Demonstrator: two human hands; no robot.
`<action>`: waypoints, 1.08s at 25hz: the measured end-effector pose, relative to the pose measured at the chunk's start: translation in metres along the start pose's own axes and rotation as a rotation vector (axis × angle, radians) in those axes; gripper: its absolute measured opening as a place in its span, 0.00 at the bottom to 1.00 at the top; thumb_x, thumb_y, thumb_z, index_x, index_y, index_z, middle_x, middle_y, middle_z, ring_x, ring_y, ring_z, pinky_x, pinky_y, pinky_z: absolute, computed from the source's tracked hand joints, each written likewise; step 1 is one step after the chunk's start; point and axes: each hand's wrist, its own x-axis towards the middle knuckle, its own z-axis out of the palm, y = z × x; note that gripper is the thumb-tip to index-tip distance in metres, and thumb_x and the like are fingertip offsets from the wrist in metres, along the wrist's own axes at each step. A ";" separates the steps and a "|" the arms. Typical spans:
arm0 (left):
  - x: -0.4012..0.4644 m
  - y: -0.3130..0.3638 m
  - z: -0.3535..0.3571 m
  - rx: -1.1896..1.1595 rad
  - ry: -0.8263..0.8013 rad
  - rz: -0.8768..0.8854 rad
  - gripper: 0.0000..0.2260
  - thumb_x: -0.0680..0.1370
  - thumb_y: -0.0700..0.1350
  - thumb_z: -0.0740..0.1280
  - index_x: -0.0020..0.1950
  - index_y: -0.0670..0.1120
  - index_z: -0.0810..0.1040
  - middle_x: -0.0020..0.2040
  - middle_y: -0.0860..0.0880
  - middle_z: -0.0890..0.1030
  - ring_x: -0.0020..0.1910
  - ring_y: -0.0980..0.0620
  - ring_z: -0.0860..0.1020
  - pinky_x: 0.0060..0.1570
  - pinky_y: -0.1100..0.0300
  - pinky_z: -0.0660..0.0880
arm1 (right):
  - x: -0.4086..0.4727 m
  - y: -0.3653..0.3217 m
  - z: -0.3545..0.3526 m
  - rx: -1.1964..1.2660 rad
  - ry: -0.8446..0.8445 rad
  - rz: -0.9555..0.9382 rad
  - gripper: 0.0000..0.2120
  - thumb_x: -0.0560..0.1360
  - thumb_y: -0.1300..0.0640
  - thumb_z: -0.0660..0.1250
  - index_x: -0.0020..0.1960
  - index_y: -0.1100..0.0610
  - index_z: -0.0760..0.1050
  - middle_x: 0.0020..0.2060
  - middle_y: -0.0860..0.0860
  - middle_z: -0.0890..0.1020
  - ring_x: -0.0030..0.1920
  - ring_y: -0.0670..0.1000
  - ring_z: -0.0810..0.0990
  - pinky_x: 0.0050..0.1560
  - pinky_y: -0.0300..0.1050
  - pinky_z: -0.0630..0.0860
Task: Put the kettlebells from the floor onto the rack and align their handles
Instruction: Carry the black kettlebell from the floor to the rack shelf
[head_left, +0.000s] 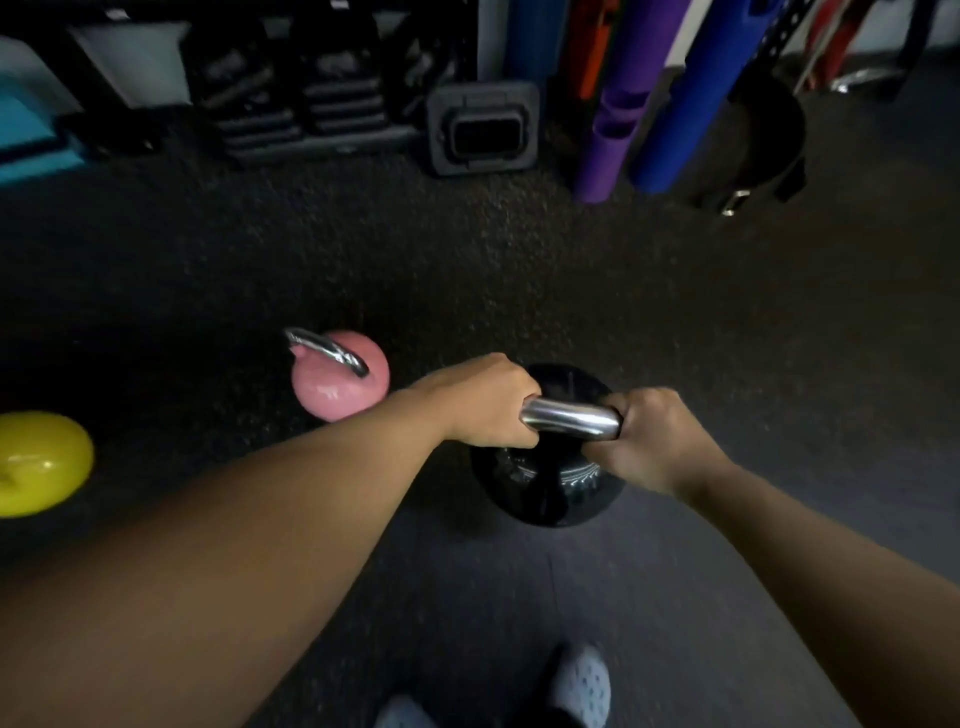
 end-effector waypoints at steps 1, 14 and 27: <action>0.009 -0.013 -0.029 0.017 0.029 -0.006 0.07 0.68 0.49 0.70 0.32 0.53 0.74 0.30 0.53 0.78 0.27 0.55 0.77 0.26 0.58 0.72 | 0.031 -0.013 -0.012 -0.002 0.020 -0.032 0.08 0.62 0.57 0.70 0.29 0.48 0.73 0.23 0.46 0.77 0.29 0.39 0.78 0.23 0.31 0.68; 0.111 -0.208 -0.329 0.141 0.400 -0.202 0.09 0.69 0.49 0.69 0.34 0.56 0.69 0.31 0.55 0.74 0.28 0.57 0.74 0.24 0.62 0.64 | 0.413 -0.180 -0.111 -0.164 0.108 -0.341 0.02 0.67 0.53 0.65 0.39 0.46 0.76 0.31 0.43 0.79 0.33 0.45 0.80 0.30 0.31 0.67; 0.187 -0.425 -0.585 0.287 0.510 -0.316 0.04 0.72 0.49 0.69 0.40 0.51 0.75 0.37 0.54 0.78 0.34 0.53 0.77 0.29 0.59 0.67 | 0.729 -0.346 -0.128 -0.022 0.177 -0.496 0.06 0.67 0.53 0.65 0.40 0.53 0.79 0.33 0.50 0.84 0.37 0.52 0.83 0.34 0.42 0.75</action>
